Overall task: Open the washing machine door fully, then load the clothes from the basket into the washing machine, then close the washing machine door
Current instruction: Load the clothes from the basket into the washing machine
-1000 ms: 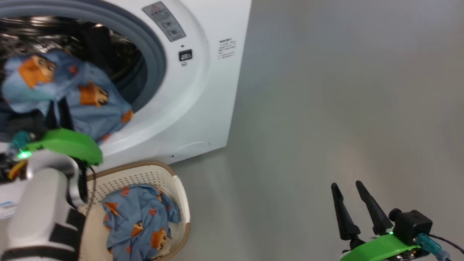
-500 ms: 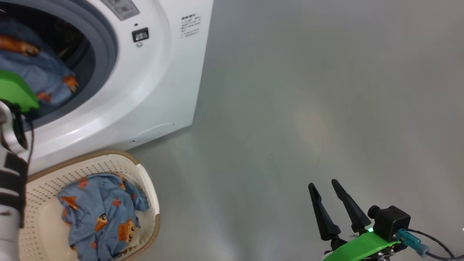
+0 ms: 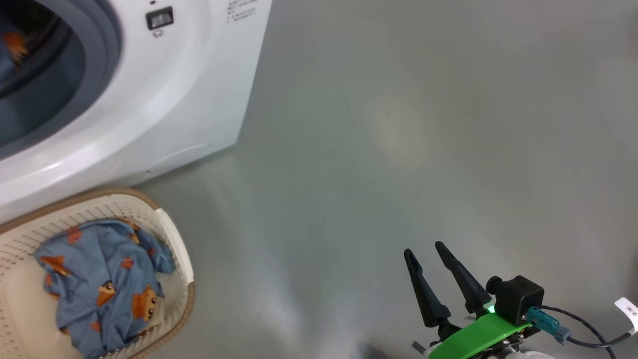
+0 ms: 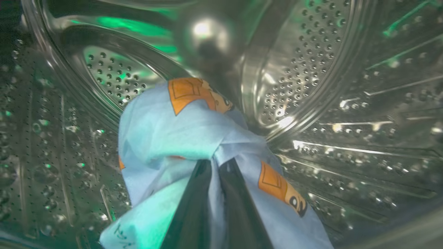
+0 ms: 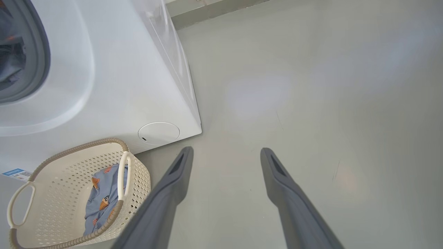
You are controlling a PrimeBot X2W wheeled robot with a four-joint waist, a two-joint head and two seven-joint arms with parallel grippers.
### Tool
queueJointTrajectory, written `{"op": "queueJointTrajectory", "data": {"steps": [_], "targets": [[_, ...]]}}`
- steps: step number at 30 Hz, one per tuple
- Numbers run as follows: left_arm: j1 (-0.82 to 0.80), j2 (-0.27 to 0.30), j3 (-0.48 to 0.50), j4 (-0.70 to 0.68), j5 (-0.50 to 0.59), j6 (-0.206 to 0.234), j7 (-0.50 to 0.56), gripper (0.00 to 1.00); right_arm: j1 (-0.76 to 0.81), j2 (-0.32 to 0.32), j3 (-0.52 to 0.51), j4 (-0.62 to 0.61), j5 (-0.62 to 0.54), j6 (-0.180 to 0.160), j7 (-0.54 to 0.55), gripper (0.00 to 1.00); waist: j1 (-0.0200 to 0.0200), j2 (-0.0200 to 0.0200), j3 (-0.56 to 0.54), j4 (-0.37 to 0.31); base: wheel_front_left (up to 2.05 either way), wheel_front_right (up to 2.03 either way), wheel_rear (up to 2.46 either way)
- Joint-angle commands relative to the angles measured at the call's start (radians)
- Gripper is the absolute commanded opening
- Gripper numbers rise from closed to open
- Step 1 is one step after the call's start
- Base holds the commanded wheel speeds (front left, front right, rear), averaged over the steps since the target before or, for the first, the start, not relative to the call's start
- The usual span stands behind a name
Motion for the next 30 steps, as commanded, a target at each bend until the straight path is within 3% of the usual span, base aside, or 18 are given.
{"op": "queueJointTrajectory", "data": {"steps": [1,9,19,25,30], "targets": [[-0.055,0.057,0.005,-0.013,0.013,0.01,-0.012,0.0,-0.007,-0.009,0.025,-0.014,0.008,0.01,-0.012,1.0,0.0,0.0,0.034,-0.015,0.0,0.0,0.0],[-0.134,0.093,-0.012,-0.004,0.039,0.037,-0.013,0.0,-0.02,-0.009,0.033,-0.012,0.016,0.01,-0.012,1.0,0.0,0.0,0.09,-0.024,0.0,0.0,0.0],[-0.139,0.149,-0.042,-0.142,0.093,0.04,-0.014,0.0,-0.042,-0.009,0.06,-0.015,0.04,0.01,-0.012,1.0,0.0,0.0,0.15,-0.058,0.0,0.0,0.0],[-0.149,0.15,-0.069,-0.029,0.102,0.015,-0.003,0.0,-0.038,-0.009,0.065,-0.012,0.051,0.01,-0.012,1.0,0.0,0.0,0.156,-0.07,0.0,0.0,0.0],[-0.182,0.139,-0.092,0.06,0.112,0.018,0.049,0.01,-0.028,-0.009,0.061,-0.01,0.055,0.01,-0.012,1.0,0.0,0.0,0.143,-0.066,0.0,0.0,0.0]]}}
